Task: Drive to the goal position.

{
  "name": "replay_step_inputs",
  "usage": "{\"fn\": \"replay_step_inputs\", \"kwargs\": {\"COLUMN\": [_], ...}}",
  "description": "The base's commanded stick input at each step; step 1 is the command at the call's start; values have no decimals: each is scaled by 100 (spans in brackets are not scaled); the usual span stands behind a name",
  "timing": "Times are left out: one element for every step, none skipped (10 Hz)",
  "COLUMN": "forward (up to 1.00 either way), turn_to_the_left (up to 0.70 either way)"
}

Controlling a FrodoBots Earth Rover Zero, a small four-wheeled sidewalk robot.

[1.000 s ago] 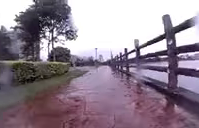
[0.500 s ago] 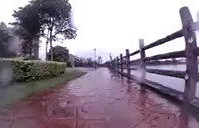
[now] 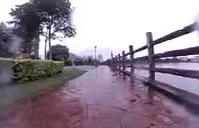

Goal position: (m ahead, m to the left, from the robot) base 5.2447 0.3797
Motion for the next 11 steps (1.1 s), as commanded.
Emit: {"fn": "replay_step_inputs", "kwargs": {"forward": [100,100,100,100,100,100,100,100,100,100,100], "turn_to_the_left": [0,0,0,0,0,0,0,0,0,0,0]}}
